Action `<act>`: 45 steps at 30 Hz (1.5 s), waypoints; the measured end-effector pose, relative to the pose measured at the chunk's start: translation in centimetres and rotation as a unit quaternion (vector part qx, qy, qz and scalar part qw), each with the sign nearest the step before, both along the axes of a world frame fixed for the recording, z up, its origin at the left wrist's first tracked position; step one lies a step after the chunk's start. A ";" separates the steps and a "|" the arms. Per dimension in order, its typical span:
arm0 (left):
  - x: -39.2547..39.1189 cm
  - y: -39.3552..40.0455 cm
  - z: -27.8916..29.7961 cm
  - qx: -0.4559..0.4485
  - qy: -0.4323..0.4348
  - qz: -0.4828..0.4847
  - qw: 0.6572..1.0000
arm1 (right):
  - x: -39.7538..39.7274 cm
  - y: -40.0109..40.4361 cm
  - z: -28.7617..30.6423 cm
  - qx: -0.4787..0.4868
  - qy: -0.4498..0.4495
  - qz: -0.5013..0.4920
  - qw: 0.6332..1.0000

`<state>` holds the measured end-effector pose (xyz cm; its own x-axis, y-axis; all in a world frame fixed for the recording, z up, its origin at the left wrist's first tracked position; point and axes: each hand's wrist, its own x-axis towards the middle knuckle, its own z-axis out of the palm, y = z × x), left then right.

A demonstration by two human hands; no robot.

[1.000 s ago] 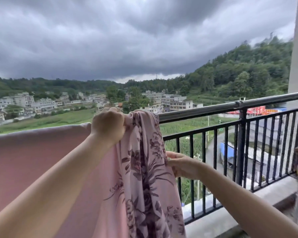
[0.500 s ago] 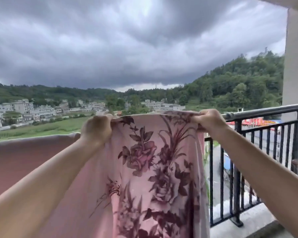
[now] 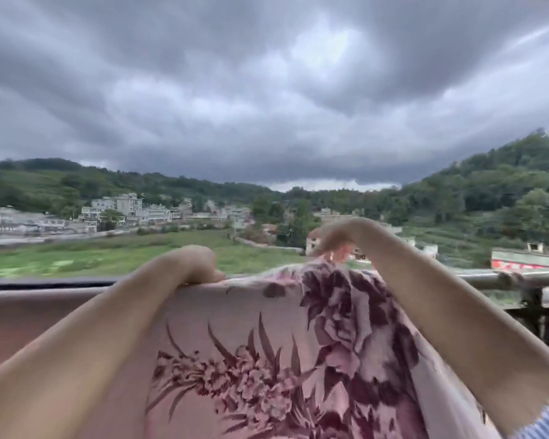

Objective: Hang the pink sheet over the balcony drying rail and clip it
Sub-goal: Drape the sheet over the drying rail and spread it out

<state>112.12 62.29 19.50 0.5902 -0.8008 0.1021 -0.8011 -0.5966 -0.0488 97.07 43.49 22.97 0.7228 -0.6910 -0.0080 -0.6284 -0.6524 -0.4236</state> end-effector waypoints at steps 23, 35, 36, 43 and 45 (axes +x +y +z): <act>-15.9 -4.2 -4.9 -0.285 -0.185 -0.185 0.922 | -17.2 -0.1 -15.8 0.147 -0.299 -0.134 0.933; -18.9 -8.8 -2.4 -0.235 -0.181 -0.150 0.943 | -22.3 -5.9 -2.2 -0.304 -0.369 -0.214 0.852; -18.8 -9.4 -1.9 -0.258 -0.151 -0.153 0.942 | -22.1 -7.0 -1.1 -0.323 -0.358 -0.214 0.849; -19.2 -15.1 1.6 -0.433 -0.096 -0.047 0.895 | -18.3 -15.1 6.9 -0.411 -0.244 -0.149 0.866; -18.9 -17.2 2.7 -0.387 -0.054 -0.022 0.920 | -17.2 -18.2 7.5 -0.361 -0.178 -0.101 0.910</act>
